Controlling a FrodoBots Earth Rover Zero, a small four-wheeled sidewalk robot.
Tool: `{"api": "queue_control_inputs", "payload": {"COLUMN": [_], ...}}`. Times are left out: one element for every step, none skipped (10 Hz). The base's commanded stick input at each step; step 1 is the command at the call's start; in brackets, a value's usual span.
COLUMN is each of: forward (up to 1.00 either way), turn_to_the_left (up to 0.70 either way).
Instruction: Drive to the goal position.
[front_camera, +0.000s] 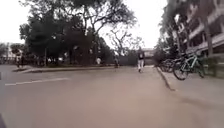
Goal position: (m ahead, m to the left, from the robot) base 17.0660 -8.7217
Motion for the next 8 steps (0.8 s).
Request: {"api": "queue_control_inputs", "payload": {"forward": [1.0, 1.0, 1.0, 1.0, 1.0, 1.0, 1.0, 1.0], "turn_to_the_left": [0.0, 0.0, 0.0, 0.0, 0.0, 0.0, 0.0, 0.0]}}
